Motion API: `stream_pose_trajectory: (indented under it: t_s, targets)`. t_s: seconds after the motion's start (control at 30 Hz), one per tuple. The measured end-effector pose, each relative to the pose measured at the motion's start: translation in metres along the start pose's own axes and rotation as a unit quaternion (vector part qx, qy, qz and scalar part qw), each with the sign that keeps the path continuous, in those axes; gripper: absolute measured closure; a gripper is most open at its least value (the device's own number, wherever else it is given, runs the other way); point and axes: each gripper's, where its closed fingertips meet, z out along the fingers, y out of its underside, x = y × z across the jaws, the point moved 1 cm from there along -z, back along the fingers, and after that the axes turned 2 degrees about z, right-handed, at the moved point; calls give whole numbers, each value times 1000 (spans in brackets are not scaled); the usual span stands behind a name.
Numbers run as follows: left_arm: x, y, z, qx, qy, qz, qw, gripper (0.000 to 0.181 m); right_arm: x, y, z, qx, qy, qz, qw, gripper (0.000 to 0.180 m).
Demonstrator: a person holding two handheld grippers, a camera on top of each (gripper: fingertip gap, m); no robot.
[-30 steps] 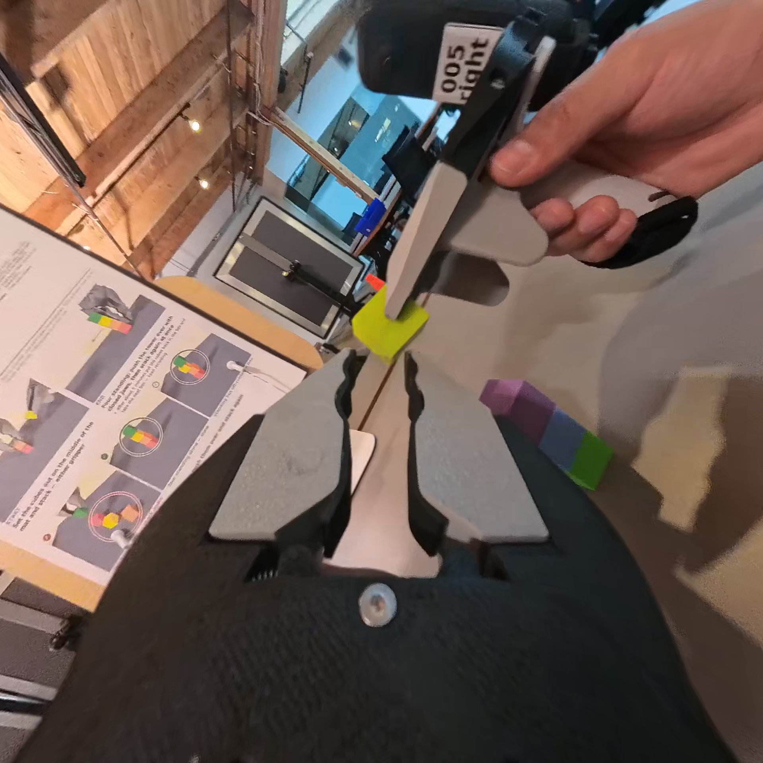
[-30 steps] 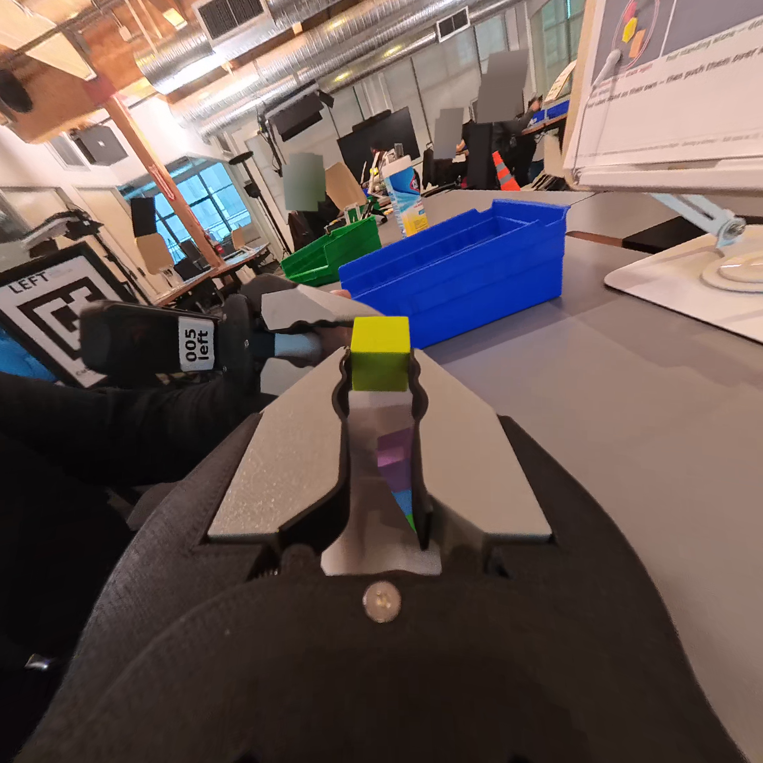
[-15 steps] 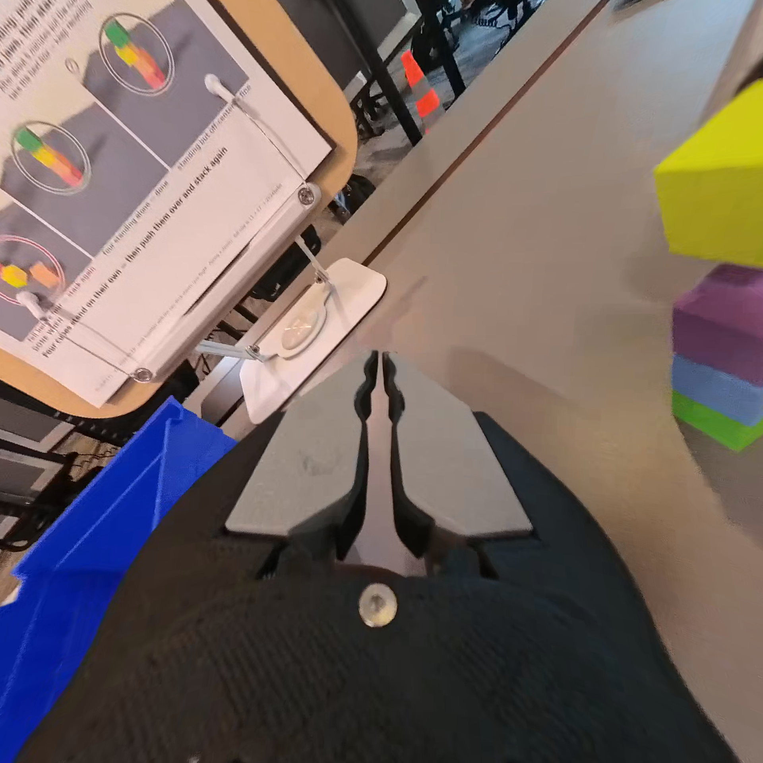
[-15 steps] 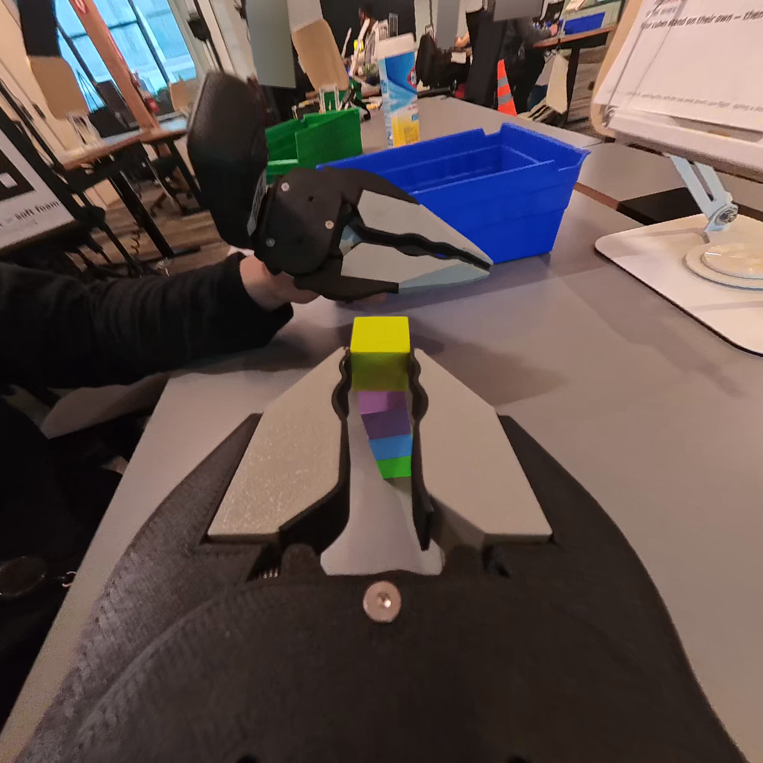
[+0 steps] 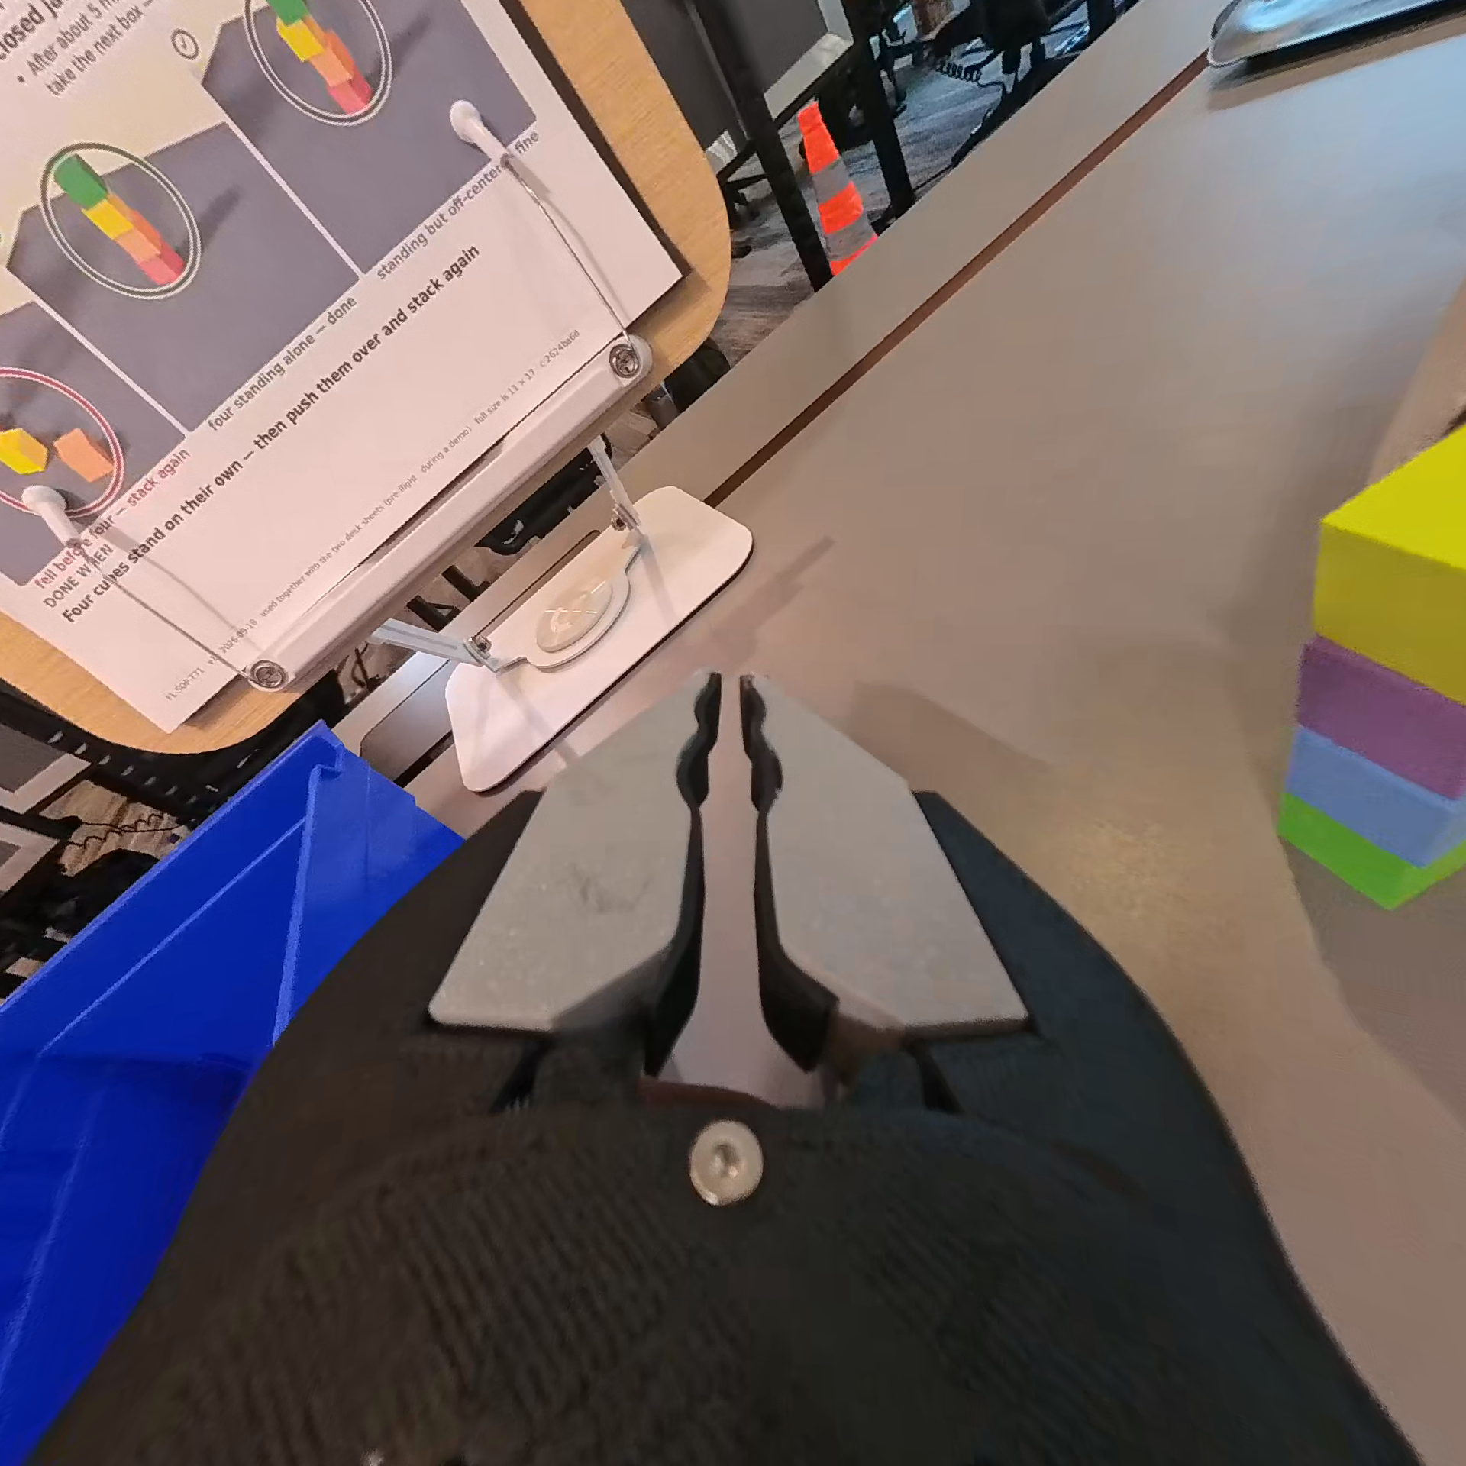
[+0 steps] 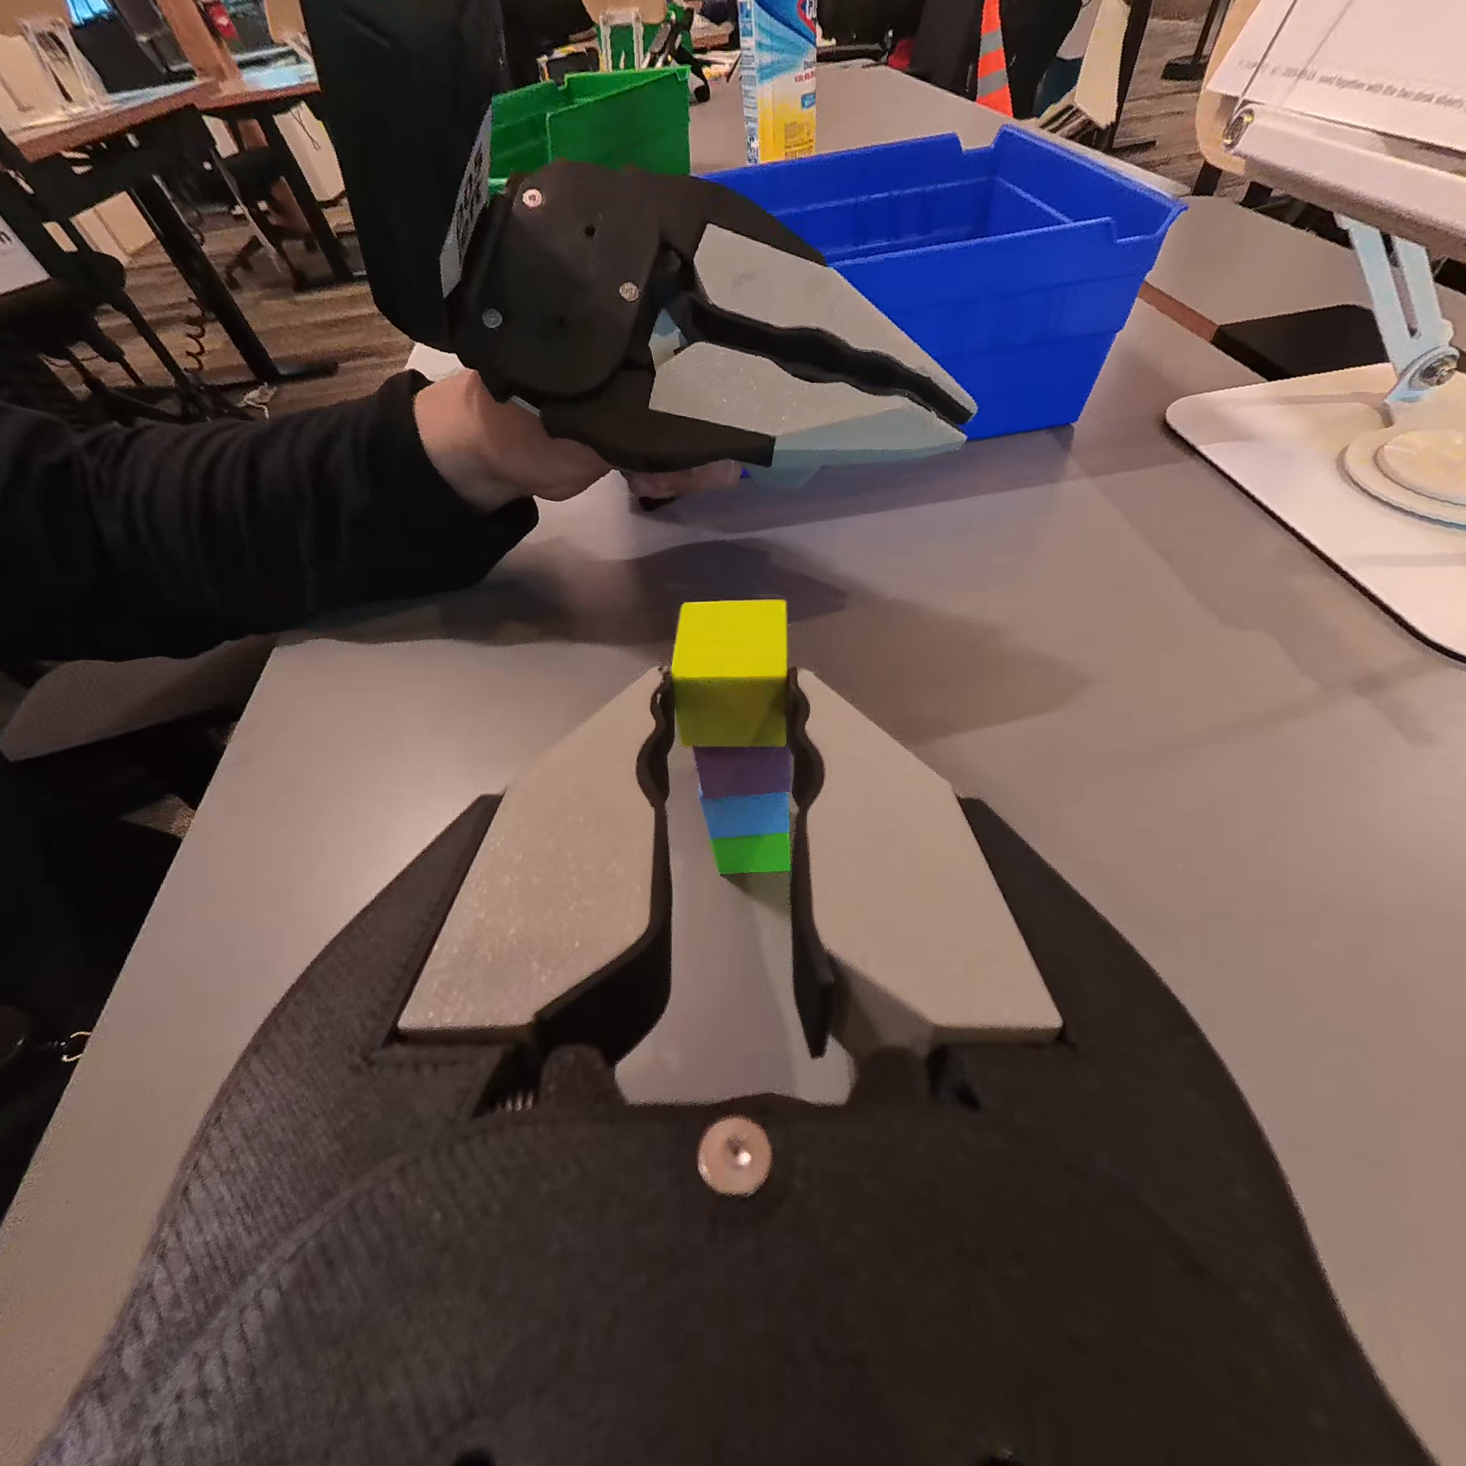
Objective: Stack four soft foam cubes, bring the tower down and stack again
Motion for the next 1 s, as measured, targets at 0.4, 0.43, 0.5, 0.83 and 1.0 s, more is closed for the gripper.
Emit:
stream_pose_trajectory:
  t_s: [0.4, 0.43, 0.5, 0.83, 1.0]
  targets:
    - [0, 6, 3, -14, -1, 0, 1000, 175, 4, -9, -12, 23, 11, -3, 1000, 138]
    - [0, 6, 3, -16, 0, -1, 1000, 175, 3, -13, -15, 33, 13, -7, 999, 139]
    - [1, 7, 3, -19, 3, -2, 1000, 175, 1, -22, -22, 59, 14, -18, 998, 141]
    - [7, 13, 7, -34, 11, 7, 999, 174, -61, -1, -14, -10, -125, -106, 986, 169]
    - [7, 14, 7, -37, 11, 7, 999, 174, -39, 45, 13, -138, -45, -146, 979, 161]
